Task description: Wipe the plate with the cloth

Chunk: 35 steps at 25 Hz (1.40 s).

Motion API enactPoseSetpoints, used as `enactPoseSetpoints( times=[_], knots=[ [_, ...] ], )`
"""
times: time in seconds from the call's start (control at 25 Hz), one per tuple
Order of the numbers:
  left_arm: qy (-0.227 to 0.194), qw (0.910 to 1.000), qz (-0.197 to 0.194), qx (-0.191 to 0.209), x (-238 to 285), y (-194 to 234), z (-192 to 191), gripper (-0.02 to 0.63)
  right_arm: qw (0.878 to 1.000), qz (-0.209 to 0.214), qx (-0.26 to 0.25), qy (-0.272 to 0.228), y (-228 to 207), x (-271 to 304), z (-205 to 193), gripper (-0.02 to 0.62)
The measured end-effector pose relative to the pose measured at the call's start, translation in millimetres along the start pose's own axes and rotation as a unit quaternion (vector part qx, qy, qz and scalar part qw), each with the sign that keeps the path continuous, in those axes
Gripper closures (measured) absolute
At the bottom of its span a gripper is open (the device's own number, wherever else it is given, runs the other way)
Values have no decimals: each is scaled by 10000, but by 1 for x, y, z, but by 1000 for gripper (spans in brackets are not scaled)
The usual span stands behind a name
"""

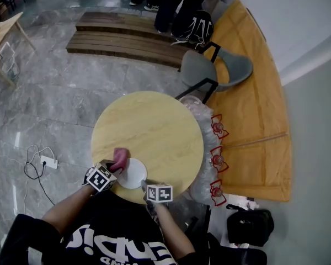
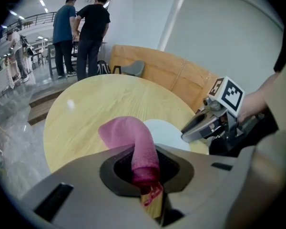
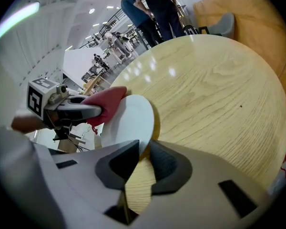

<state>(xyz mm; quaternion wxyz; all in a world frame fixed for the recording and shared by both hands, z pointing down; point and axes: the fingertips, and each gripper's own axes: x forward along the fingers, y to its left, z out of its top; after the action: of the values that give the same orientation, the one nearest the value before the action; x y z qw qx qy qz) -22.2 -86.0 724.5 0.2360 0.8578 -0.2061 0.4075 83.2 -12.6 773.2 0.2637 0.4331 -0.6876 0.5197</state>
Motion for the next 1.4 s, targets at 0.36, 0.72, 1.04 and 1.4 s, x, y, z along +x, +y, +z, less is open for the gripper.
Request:
enactPoseSetpoints(
  times=[0.36,0.72,1.04,1.4],
  knots=[
    [370,9993,-111,-19,20,-4,-1,552,10000,28,-51,-24,-1,1,1,525],
    [617,9976,-276,123,34,-15,3,554,9999,87,-88,-32,0,0,1,525],
    [650,9972,-361,119,40,-18,4,553,9999,100,-109,-62,2,1,3,525],
    [757,9958,-458,216,45,-29,5,552,9999,51,-110,-23,0,1,2,525]
  ],
)
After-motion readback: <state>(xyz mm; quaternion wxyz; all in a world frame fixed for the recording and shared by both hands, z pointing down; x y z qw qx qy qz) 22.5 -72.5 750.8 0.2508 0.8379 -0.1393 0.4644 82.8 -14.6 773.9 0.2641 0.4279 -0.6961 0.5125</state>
